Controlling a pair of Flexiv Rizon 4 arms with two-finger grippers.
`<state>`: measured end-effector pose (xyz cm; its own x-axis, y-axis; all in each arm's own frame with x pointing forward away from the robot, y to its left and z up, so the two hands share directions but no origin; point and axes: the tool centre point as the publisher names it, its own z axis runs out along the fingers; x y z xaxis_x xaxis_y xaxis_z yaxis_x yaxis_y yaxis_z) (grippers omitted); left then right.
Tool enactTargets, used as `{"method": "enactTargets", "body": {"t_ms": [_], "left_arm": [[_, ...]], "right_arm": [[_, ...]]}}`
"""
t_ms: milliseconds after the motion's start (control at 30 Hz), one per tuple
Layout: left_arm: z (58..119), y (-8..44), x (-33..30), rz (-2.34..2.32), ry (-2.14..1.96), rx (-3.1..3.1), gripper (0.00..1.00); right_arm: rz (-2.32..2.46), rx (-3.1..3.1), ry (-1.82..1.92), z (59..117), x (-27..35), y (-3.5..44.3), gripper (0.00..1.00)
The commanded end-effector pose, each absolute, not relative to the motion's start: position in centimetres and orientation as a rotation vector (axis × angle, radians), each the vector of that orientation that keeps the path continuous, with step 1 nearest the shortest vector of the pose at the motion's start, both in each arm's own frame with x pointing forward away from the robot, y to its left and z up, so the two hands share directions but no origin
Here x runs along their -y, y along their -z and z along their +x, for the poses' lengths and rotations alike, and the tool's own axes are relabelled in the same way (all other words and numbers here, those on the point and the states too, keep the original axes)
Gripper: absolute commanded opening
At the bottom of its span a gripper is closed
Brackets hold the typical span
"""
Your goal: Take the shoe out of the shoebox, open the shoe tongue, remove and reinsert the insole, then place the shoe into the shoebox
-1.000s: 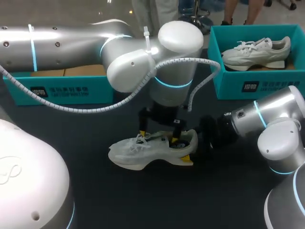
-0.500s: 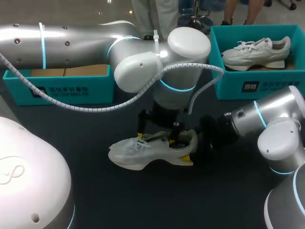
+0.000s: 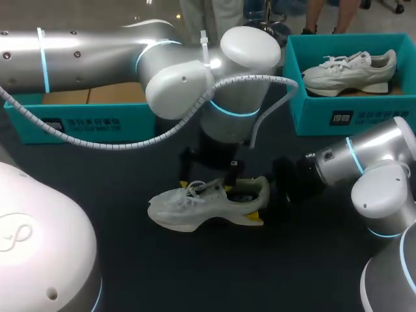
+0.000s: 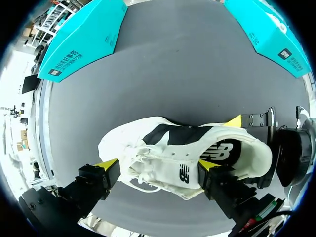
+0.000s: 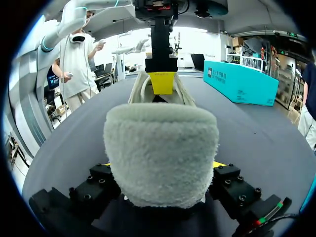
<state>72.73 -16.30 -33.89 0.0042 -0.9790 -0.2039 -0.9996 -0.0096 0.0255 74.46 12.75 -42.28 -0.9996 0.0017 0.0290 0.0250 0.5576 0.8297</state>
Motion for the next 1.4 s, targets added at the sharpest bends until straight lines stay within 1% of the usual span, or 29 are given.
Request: {"method": "enactTargets", "body": {"t_ms": [33, 100, 200, 300, 333, 400, 433, 767, 1400], "left_arm": [[72.6, 33.6, 14.9, -2.185, -0.200, -2.162, 0.64], [72.6, 33.5, 14.8, -2.209, -0.188, -2.204, 0.49], [72.5, 33.5, 14.9, -2.230, -0.178, -2.254, 0.30], [72.4, 33.5, 15.1, -2.246, -0.173, -2.309, 0.23], [72.3, 33.5, 15.1, -2.253, -0.173, -2.339, 0.18], [72.3, 33.6, 15.2, -2.264, -0.171, -2.360, 0.04], [72.2, 33.6, 15.3, -2.265, -0.174, -2.387, 0.00], [71.7, 33.1, 15.4, -2.275, -0.146, -2.464, 0.00], [71.5, 30.3, 12.0, -2.344, 0.021, -2.459, 0.00]], "right_arm": [[-0.026, 2.755, 1.458, 74.4, -13.1, 42.4, 0.00], [-0.026, 2.755, 1.458, 74.4, -13.1, 42.4, 0.00], [-0.026, 2.755, 1.458, 74.4, -13.1, 42.4, 0.00], [-0.026, 2.755, 1.458, 74.4, -13.1, 42.4, 0.00], [-0.026, 2.755, 1.458, 74.4, -13.1, 42.4, 0.00], [-0.026, 2.755, 1.458, 74.4, -13.1, 42.4, 0.00], [-0.026, 2.755, 1.458, 74.4, -13.1, 42.4, 0.00], [-0.026, 2.755, 1.458, 74.4, -13.1, 42.4, 0.00], [-0.026, 2.755, 1.458, 74.4, -13.1, 42.4, 0.00]]}}
